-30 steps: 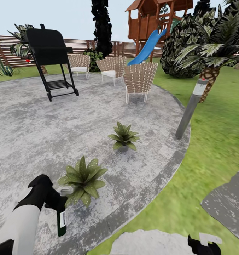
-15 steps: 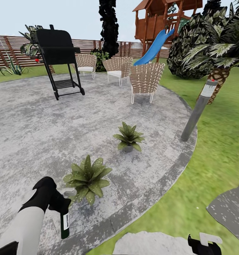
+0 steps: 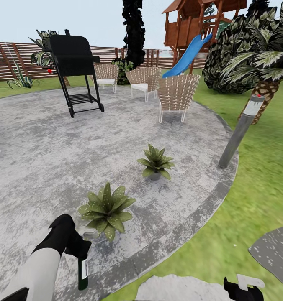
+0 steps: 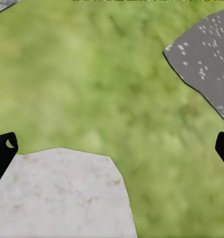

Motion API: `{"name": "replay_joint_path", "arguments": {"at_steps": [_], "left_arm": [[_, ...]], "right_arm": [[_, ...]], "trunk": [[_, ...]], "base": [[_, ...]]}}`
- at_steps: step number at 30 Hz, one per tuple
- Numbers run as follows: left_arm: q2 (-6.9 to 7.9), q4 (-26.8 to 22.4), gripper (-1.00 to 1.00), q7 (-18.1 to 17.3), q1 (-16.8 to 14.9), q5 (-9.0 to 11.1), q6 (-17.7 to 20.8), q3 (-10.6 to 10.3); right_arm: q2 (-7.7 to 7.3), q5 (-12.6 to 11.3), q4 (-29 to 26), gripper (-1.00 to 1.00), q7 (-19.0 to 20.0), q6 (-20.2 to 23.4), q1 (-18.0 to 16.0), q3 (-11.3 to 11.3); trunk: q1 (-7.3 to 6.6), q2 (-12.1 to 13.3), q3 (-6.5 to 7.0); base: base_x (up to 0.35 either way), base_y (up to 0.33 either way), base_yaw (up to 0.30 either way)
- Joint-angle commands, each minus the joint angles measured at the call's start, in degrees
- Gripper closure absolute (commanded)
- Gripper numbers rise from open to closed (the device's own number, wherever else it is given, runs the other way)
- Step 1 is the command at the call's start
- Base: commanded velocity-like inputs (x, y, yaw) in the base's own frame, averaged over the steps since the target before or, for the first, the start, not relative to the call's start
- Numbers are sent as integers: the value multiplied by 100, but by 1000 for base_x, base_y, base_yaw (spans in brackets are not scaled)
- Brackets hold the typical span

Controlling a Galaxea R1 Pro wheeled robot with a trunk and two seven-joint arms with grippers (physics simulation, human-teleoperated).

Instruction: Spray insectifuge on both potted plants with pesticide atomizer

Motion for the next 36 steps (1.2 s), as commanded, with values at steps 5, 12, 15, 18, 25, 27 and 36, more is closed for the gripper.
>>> {"name": "replay_joint_path", "arguments": {"at_steps": [5,12,15,18,25,27,36], "left_arm": [[5,-21,100,-54,10,164,28,28],[-10,-33,100,-53,13,272,15,27],[-16,-73,100,-53,12,279,15,37],[-10,-82,100,-53,14,282,11,47],[16,-84,100,-146,9,290,-12,26],[46,-81,100,-284,4,279,-17,9],[1271,262,100,-2339,-701,-889,-28,-597]], "right_arm": [[4,54,12,-100,-15,-30,-7,-39],[19,53,14,-100,-15,-30,-7,-33],[21,53,11,-100,-15,-30,-7,-36],[21,53,10,-100,-15,-30,-7,-38],[20,53,13,-100,-15,-24,-9,-38],[21,53,14,-100,-15,-22,-8,-33],[22,53,23,-100,-15,-22,-7,-29]], "trunk": [[0,-2,-5],[0,-2,-5],[0,-2,-5],[0,-2,-5],[0,-2,-5],[0,-2,-5],[0,-2,-5]], "base": [[134,-180,0],[-28,-284,149],[-35,-294,273],[8,-299,276],[69,-172,72],[7,-12,3],[0,-1,0]]}}
